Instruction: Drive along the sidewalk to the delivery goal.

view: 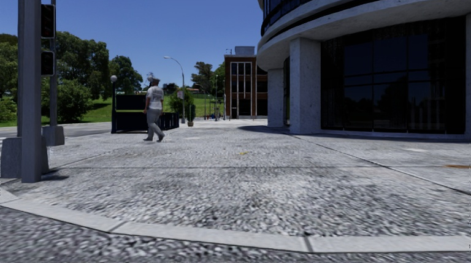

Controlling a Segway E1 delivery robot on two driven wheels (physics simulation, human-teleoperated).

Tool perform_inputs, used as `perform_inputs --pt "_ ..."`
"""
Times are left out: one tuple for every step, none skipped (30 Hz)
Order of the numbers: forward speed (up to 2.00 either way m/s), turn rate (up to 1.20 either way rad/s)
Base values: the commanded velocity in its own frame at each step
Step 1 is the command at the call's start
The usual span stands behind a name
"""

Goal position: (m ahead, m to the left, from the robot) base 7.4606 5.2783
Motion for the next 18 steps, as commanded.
perform_inputs --pt "2.00 0.00" --pt "2.00 0.00" --pt "2.00 0.00" --pt "2.00 0.00" --pt "2.00 0.00" --pt "2.00 0.00" --pt "2.00 0.00" --pt "2.00 0.00" --pt "2.00 0.00" --pt "2.00 0.00" --pt "2.00 0.00" --pt "2.00 0.00" --pt "2.00 0.00" --pt "1.94 0.00" --pt "1.76 0.00" --pt "1.60 0.00" --pt "1.60 0.00" --pt "1.44 0.00"
